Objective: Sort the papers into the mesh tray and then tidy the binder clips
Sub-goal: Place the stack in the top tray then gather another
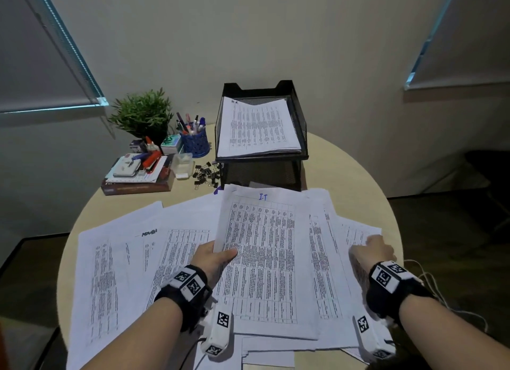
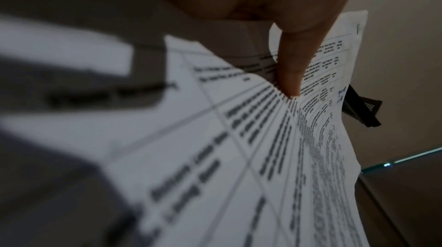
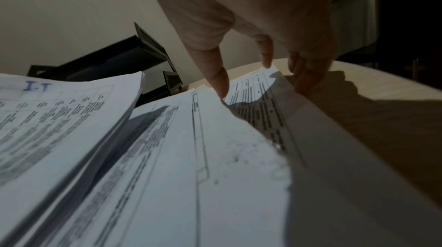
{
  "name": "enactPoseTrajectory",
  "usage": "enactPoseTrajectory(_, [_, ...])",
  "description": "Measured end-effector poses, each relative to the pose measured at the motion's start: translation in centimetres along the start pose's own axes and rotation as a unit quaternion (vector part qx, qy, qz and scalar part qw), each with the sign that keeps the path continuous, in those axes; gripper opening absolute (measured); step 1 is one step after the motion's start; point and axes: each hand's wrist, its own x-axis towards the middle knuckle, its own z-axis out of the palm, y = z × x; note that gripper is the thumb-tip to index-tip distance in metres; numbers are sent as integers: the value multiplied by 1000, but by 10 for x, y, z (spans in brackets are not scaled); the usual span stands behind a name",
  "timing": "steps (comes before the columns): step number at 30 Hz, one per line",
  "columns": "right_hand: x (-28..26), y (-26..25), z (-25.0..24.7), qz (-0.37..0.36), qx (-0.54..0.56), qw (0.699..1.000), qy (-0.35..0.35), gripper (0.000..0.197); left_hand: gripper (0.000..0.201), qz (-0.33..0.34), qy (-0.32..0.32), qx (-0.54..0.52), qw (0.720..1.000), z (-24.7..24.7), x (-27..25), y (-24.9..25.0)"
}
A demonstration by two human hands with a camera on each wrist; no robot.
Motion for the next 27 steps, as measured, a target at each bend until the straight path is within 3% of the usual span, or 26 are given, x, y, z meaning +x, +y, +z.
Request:
enactPoseTrajectory(2, [4, 5, 0, 33, -21, 999, 7, 68, 15, -3, 4, -14, 1000, 1, 0, -4])
enactPoseTrajectory(6, [13, 7, 2, 57, -1, 998, 7, 76, 10, -5, 20, 4, 1000, 9, -6, -6])
enactPoseTrajectory(10, [16, 13, -6, 52, 21, 998, 16, 57, 8, 3, 24, 6, 1000, 16, -8, -8])
enactPoseTrajectory(20, [-7, 12, -20, -94, 137, 982, 94, 26, 15, 16, -21, -81, 996, 30, -6, -6])
enactPoseTrajectory(24, [-4, 12, -21, -108, 119, 986, 47, 12, 16, 28, -32, -95, 995, 33, -8, -5])
enactPoseTrajectory(27, [4, 23, -20, -88, 82, 993, 18, 13, 17, 25, -33, -98, 994, 32, -10, -8])
